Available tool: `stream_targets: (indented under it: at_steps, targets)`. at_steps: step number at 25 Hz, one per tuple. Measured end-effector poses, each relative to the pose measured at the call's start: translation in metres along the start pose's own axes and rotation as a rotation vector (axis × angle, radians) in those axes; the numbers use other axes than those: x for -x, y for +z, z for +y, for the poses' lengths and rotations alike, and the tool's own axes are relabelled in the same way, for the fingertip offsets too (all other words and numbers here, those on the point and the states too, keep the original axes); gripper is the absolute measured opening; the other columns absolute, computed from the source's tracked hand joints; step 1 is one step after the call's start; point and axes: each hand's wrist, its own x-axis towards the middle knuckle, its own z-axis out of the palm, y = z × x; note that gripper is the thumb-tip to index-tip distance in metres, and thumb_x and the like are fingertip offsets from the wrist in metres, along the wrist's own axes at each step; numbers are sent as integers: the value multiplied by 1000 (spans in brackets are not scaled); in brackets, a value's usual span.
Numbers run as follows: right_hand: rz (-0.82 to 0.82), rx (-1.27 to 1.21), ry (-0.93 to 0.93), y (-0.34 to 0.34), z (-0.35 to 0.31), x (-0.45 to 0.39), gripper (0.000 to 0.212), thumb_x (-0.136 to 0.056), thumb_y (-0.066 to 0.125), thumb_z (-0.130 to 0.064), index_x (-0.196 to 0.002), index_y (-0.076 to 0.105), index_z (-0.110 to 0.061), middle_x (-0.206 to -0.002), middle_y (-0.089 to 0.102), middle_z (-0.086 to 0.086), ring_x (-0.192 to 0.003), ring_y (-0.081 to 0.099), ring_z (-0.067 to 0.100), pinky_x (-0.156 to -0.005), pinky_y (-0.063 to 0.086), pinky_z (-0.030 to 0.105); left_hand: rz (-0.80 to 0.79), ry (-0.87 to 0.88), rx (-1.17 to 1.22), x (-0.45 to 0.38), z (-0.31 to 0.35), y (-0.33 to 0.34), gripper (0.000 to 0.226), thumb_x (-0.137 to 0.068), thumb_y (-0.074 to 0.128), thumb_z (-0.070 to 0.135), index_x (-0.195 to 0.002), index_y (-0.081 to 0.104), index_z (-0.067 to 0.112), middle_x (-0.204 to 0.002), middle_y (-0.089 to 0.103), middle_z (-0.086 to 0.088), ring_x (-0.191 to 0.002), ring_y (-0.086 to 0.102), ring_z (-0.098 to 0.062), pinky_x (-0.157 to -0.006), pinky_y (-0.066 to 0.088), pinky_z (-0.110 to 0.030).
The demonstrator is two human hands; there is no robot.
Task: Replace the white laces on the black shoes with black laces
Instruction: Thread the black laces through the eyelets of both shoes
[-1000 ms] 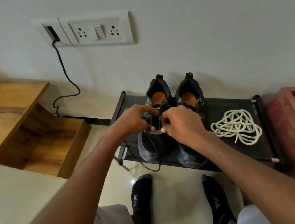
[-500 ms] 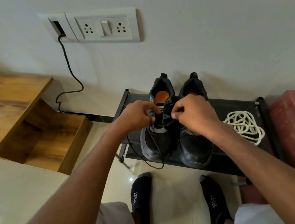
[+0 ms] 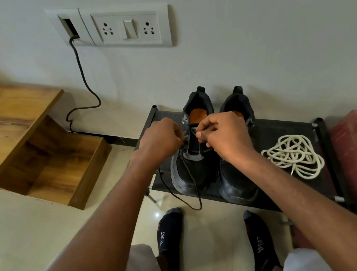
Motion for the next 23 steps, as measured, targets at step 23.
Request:
stream_targets:
  at_steps: [23]
  targets:
    - [67, 357, 4, 35, 4, 15, 17, -96, 73, -25, -112, 79, -30, -117, 62, -6, -92, 64, 15, -65, 48, 23, -162, 231, -21, -7, -10, -5, 62, -88, 69, -2, -131, 48, 38, -100, 69, -4, -85, 68, -23, -67, 60, -39]
